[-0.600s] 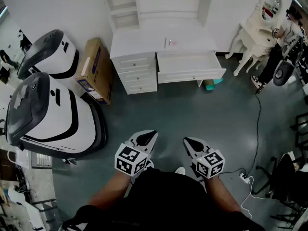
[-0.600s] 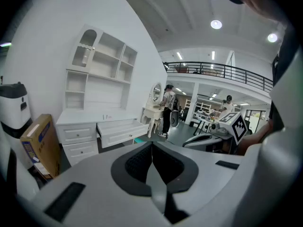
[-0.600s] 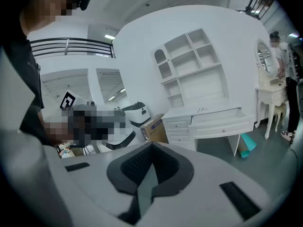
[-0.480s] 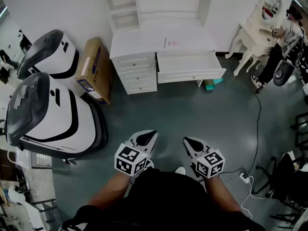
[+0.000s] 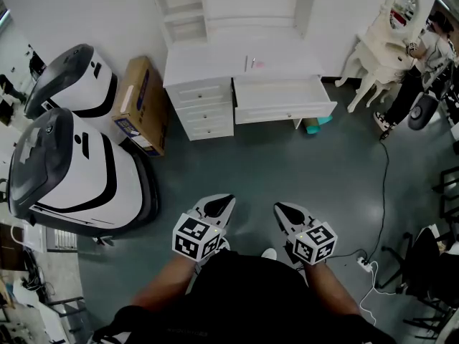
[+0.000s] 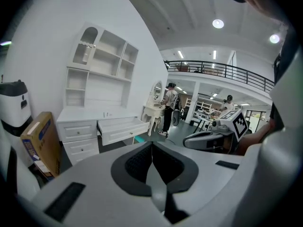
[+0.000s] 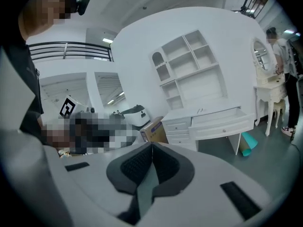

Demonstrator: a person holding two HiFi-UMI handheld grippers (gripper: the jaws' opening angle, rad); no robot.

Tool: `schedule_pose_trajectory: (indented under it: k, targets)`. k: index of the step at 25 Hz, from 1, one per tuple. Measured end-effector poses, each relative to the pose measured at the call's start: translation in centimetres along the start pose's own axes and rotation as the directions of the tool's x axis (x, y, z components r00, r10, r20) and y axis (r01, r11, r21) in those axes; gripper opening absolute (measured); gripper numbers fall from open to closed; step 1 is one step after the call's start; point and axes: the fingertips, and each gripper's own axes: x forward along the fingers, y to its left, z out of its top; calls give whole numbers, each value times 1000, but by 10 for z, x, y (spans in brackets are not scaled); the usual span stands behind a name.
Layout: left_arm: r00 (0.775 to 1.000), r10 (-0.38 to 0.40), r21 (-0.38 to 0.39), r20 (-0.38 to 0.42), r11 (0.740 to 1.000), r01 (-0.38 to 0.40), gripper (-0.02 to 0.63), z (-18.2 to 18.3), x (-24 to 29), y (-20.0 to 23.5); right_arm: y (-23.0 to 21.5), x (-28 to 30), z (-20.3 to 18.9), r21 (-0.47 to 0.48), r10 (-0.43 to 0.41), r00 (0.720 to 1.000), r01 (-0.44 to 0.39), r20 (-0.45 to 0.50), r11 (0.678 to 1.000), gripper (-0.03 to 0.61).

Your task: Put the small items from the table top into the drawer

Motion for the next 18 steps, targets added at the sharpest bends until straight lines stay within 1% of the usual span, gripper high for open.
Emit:
schedule_pose_trajectory:
  k: [4, 7, 12, 18]
  targets:
    - [1000, -1, -4, -15, 1000, 1, 11, -6, -1, 5, 3, 6, 3, -22, -19, 1000, 20, 12, 1000, 29]
    - [999, 7, 13, -42, 1000, -7, 11, -13, -1, 10, 3, 11, 1, -41, -44, 999, 44, 5, 998, 29]
    - [998, -7, 13, -57, 1000, 8, 11, -18, -3, 18, 8, 21, -1, -13, -38, 999, 38, -2, 999, 29]
    - [998, -13, 33, -62, 999, 15, 11, -20, -12, 40, 14, 42, 0, 19, -62, 998, 62, -2, 998, 29]
